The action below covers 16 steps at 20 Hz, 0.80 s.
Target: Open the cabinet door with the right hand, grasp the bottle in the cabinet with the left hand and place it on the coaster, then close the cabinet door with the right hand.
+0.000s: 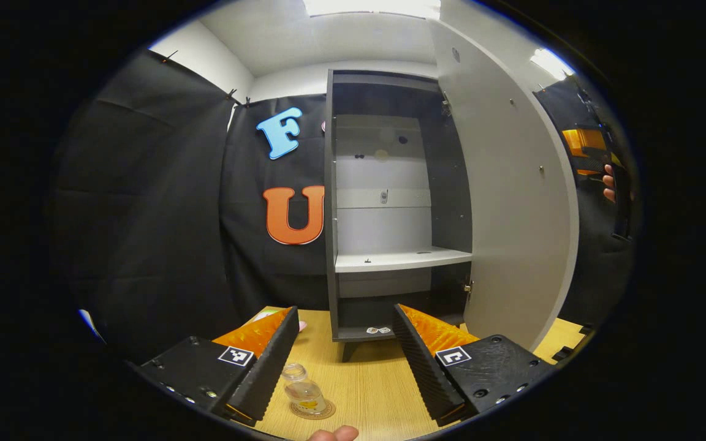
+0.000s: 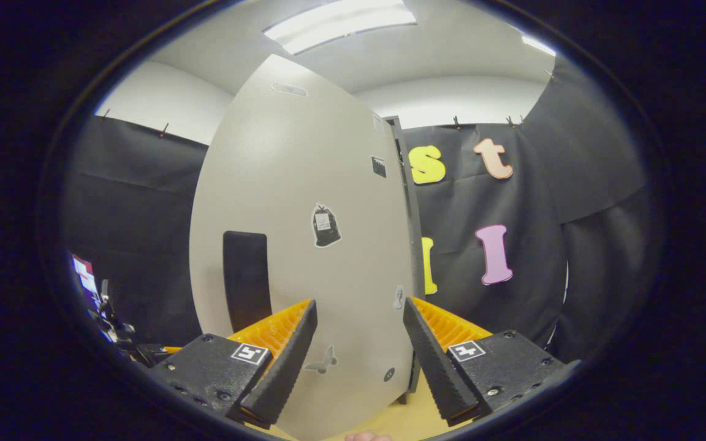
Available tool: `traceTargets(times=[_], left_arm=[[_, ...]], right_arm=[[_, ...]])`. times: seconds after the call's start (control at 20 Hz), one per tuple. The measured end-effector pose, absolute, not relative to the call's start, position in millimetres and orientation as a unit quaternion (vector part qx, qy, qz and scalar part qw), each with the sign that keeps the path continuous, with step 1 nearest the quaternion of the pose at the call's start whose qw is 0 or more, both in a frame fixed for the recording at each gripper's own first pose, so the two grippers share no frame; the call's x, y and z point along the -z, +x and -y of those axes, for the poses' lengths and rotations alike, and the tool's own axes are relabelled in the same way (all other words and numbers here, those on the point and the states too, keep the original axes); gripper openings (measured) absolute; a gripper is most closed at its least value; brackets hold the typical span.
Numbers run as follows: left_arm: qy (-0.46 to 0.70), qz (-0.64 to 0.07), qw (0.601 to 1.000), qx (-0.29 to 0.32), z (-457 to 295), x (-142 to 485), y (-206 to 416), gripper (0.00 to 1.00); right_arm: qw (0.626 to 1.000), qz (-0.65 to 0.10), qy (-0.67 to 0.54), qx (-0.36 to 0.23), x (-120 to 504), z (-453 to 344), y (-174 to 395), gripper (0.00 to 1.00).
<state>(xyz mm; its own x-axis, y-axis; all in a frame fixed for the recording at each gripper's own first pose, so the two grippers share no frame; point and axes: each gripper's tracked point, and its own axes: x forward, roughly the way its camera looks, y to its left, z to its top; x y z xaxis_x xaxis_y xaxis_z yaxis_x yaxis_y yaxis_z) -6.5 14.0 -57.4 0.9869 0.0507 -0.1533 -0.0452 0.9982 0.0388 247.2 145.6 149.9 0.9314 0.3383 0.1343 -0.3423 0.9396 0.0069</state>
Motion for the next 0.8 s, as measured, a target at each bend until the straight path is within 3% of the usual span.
traceTargets(times=[0.15,0.2,0.25,0.3,0.8], left_arm=[[0.016,-0.079,0.996,-0.029,-20,59,-8,0.92],[0.017,-0.079,0.996,-0.032,-23,60,-9,0.82],[0.019,-0.079,0.996,-0.035,-28,60,-9,0.82],[0.022,-0.079,0.996,-0.039,-33,61,-9,0.92],[0.011,-0.071,0.994,-0.080,-73,57,-11,0.92]], right_arm=[[0.979,0.068,-0.002,-0.190,-150,-171,255,0.92],[0.978,0.068,-0.008,-0.196,-149,-180,257,0.92],[0.977,0.069,-0.012,-0.203,-149,-189,262,0.92],[0.975,0.068,-0.014,-0.210,-147,-200,269,0.92],[0.968,0.046,-0.012,-0.247,-133,-311,353,0.93]])
